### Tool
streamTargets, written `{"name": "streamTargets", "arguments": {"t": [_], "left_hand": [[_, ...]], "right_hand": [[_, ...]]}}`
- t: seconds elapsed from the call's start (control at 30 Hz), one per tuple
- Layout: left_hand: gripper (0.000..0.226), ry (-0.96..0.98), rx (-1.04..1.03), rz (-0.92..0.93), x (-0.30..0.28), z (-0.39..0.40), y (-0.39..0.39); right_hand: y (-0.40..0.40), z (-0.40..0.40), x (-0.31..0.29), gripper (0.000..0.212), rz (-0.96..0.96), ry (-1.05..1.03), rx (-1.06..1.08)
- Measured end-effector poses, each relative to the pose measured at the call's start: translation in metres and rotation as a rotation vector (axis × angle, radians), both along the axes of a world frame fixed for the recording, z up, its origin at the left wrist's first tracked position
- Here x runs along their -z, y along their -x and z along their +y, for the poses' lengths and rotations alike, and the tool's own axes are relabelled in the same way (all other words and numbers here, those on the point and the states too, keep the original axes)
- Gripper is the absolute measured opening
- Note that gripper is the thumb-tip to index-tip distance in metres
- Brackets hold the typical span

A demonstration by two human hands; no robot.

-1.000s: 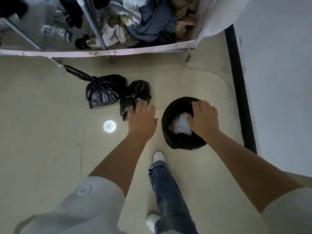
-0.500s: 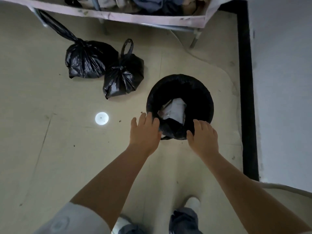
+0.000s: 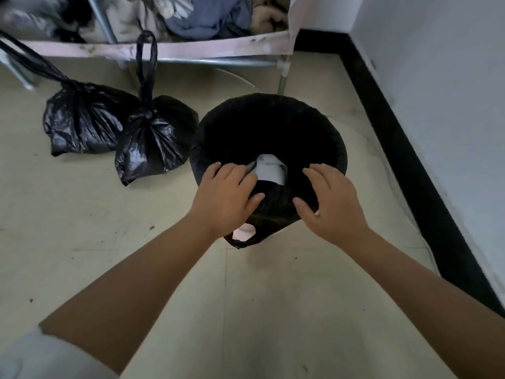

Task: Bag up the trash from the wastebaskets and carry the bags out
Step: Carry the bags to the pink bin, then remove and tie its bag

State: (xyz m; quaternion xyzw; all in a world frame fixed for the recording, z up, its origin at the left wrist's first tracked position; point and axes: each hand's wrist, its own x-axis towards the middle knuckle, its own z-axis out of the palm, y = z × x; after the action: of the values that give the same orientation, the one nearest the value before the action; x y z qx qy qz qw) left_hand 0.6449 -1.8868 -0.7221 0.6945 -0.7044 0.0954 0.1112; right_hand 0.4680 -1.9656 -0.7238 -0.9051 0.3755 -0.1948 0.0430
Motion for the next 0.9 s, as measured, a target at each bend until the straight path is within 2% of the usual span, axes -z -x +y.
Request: {"name": "streamTargets", "arguments": {"t": [0.1,0.2,0.27,0.33,0.4,0.53,0.6,0.63,0.7,0.77,0.83,0.9], "left_hand": [[0.037,0.023,0.098,-0.005,0.002,0.007,-0.002],[0.015,0.011,0.172,0.129,0.000,0.011,-0.003],[0.012,-0.001,0.115,0.211,-0.008,0.010,-0.003],[0.012,0.040,0.063,0.205,-0.011,0.009,0.000],[0.011,0.144,-0.011,0.175,-0.012,0.005,0.004],[0.021,0.230,-0.388,0.433,-0.022,-0.013,0.007],[0.027,0.180,-0.401,0.558,-0.024,-0.018,0.009],[0.038,0.108,-0.356,0.609,-0.025,-0.019,0.013],[0.066,-0.098,-0.285,0.540,-0.020,-0.018,0.024],[0.076,-0.214,-0.282,0.326,-0.011,-0.019,0.031],[0.065,-0.245,-0.253,0.158,-0.006,-0.024,0.035],[0.048,-0.278,-0.178,0.151,-0.006,-0.030,0.039]], "right_hand": [[0.009,-0.001,0.000,0.041,-0.041,0.032,-0.096],[0.016,-0.003,-0.006,0.022,0.005,0.016,-0.192],[0.017,-0.008,-0.012,0.010,0.016,-0.007,-0.280],[0.015,-0.015,-0.018,0.005,0.042,-0.031,-0.312],[0.011,-0.022,-0.017,0.011,0.025,-0.056,-0.269],[-0.008,-0.036,-0.020,0.014,-0.198,-0.244,-0.075],[-0.021,-0.049,-0.025,0.012,-0.250,-0.338,0.006],[-0.025,-0.054,-0.026,0.012,-0.272,-0.381,0.033],[-0.031,-0.062,-0.025,0.010,-0.309,-0.462,0.061],[-0.033,-0.067,-0.022,0.008,-0.373,-0.569,0.088],[-0.031,-0.070,-0.020,0.005,-0.415,-0.632,0.087],[-0.026,-0.070,-0.022,0.010,-0.396,-0.634,0.020]]}}
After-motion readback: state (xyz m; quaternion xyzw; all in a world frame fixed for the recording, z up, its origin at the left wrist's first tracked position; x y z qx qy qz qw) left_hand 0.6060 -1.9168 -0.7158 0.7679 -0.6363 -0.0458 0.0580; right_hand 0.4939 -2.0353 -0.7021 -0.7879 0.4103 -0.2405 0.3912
